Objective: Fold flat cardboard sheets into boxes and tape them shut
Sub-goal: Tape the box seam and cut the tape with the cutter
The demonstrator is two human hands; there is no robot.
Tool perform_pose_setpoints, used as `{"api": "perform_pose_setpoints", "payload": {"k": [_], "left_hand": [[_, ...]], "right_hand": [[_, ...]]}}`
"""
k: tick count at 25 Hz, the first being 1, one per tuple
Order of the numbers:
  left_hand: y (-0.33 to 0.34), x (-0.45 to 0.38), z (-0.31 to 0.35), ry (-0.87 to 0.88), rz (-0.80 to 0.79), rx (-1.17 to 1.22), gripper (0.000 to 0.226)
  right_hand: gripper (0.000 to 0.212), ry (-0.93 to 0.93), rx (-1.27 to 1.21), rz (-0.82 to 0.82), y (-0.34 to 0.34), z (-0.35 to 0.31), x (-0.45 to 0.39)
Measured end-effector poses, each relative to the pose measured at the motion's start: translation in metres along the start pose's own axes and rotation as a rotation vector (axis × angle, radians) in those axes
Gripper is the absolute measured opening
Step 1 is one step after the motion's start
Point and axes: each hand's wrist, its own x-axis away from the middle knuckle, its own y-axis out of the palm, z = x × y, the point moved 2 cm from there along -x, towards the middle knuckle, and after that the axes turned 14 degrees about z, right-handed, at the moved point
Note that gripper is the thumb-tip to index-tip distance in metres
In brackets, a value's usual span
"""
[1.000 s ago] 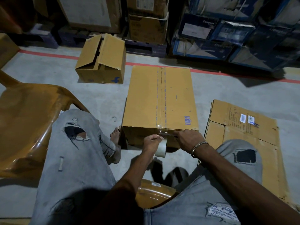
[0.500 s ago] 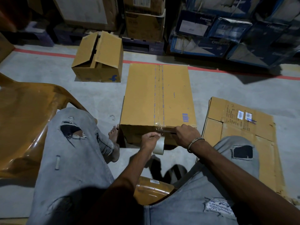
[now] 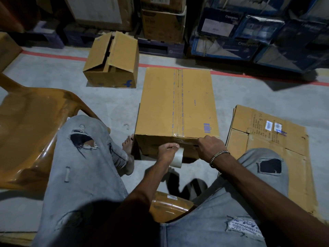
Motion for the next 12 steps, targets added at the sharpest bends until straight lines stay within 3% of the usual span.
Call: {"api": "perform_pose_setpoints", "payload": {"k": [5, 9, 12], "left_hand": [[0.000, -0.009, -0.015, 0.052, 0.036, -0.079, 0.003], [-0.008, -0.019, -0.022, 0.019, 0.100, -0.107, 0.004], [-0.011, -0.024, -0.022, -0.004, 0.123, -0.107, 0.005]], "right_hand": [[0.032, 0.116, 0.001, -0.038, -0.008, 0.013, 0.008], [0.043, 0.269, -0.085, -0.132, -0.014, 0.038, 0.017], [0.034, 0.285, -0.294, -0.169, -0.014, 0.050, 0.015]]}}
